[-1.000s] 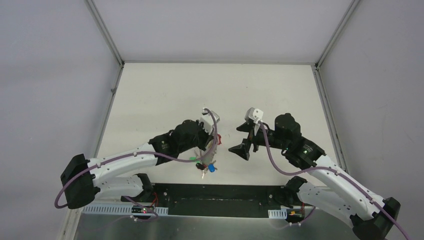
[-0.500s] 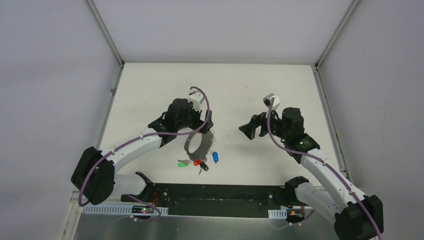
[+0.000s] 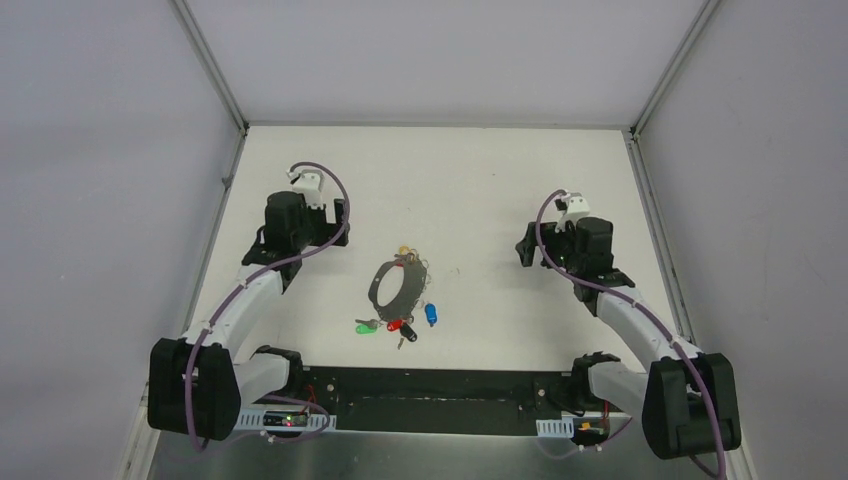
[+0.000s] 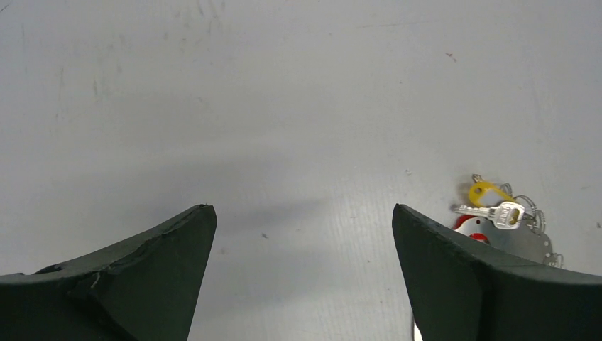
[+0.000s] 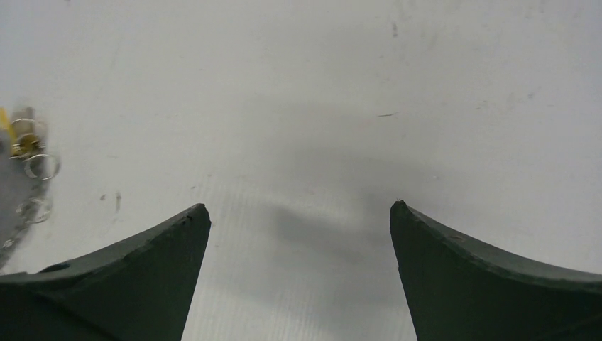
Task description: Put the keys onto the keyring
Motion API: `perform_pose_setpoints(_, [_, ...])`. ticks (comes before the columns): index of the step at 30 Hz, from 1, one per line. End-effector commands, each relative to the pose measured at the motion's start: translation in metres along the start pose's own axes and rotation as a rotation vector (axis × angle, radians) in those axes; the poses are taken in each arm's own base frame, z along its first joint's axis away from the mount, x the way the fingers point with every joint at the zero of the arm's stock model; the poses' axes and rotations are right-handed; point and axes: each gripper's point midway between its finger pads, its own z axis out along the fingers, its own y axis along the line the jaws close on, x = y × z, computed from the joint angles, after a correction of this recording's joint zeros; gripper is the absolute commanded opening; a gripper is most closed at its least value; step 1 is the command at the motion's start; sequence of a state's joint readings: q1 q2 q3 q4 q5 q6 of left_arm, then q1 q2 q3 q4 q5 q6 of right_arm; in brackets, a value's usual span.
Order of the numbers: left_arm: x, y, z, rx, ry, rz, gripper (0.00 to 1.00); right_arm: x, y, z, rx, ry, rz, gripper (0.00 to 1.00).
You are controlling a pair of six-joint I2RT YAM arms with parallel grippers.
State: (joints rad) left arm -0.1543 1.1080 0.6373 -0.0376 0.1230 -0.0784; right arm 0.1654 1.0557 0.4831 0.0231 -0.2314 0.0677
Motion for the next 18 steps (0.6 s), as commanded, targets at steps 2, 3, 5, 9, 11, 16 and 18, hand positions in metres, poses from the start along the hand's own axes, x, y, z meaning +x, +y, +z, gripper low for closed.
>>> perform_pose_setpoints(2, [0.007,0.038,0.007,-0.127,-0.048,0.08,0.99,-0.011,-0.049,0.013,0.218,-0.121,-0.065,1.0])
perform_pose_setpoints(3, [0.011,0.042,0.012,-0.131,-0.053,0.083,0.99,-0.012,-0.053,0.016,0.228,-0.133,-0.063,1.0])
perform_pose_setpoints(5, [0.016,0.05,0.022,-0.136,-0.074,0.078,0.99,-0.015,-0.059,0.018,0.238,-0.162,-0.092,1.0])
perform_pose_setpoints(9, [0.028,0.063,0.038,-0.124,-0.122,0.039,0.99,-0.02,-0.071,0.025,0.254,-0.205,-0.084,1.0])
perform_pose_setpoints(11, [0.026,0.063,0.04,-0.114,-0.137,0.042,0.98,-0.021,-0.076,0.028,0.256,-0.23,-0.063,1.0])
perform_pose_setpoints(16, [0.024,0.078,0.045,-0.145,-0.206,0.07,0.99,-0.029,-0.081,0.032,0.238,-0.27,-0.062,1.0])
perform_pose_setpoints(18, [0.033,0.082,0.048,-0.153,-0.234,0.062,0.99,-0.03,-0.083,0.033,0.234,-0.268,-0.066,1.0])
